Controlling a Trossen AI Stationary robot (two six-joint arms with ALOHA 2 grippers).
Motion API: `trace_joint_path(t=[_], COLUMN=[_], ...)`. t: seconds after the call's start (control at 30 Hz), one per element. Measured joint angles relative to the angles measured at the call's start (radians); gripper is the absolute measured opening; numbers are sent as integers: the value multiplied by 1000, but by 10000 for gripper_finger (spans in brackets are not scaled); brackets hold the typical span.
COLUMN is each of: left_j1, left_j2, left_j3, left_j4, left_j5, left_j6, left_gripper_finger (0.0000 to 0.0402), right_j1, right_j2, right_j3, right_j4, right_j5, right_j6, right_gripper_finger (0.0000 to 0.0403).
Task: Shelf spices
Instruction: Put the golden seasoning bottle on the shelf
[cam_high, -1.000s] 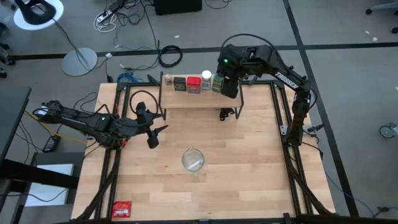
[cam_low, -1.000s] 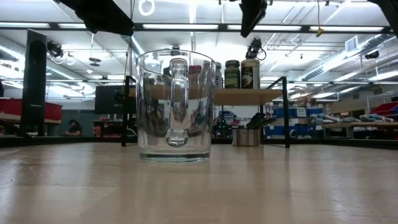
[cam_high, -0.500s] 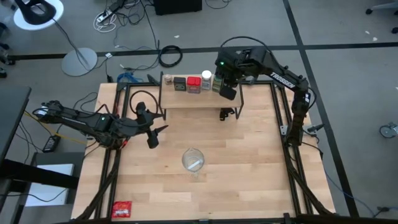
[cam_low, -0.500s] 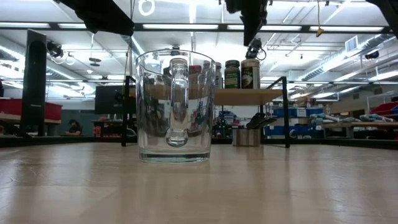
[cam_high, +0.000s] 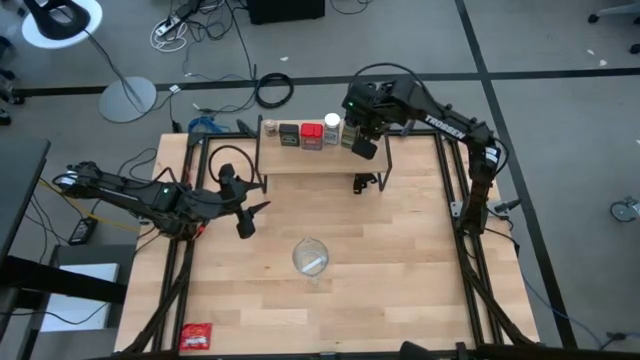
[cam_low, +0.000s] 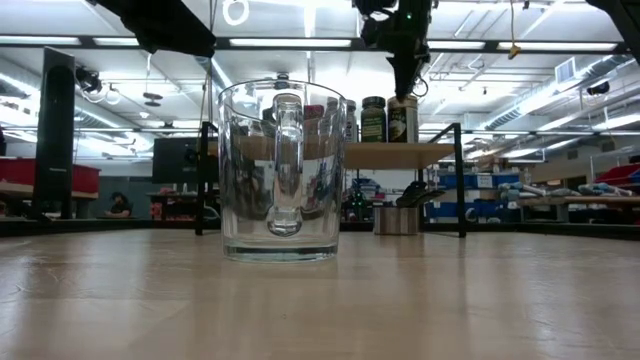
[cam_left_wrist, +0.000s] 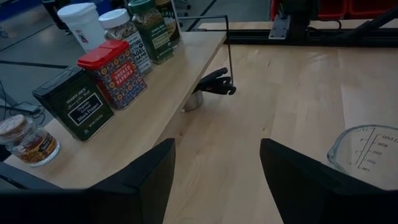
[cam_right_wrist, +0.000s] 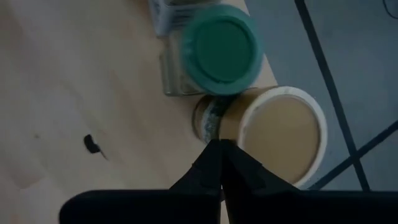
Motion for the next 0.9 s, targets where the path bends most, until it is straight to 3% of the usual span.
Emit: trace_joint_path(t=[0.33, 0.9], left_j1=[0, 0], left_j2=[0, 0], left_j3=[0, 0], left_j4=[-1, -6], left_j5=[0, 0], left_j6=[1, 2], left_gripper_finger=[241, 241], right_j1=[-61, -66], right_j2=[0, 0], right_j3=[-32, -32], right_j4=[1, -30], right_j5=[4, 17], right_j6=[8, 48], right_gripper_finger=[0, 0])
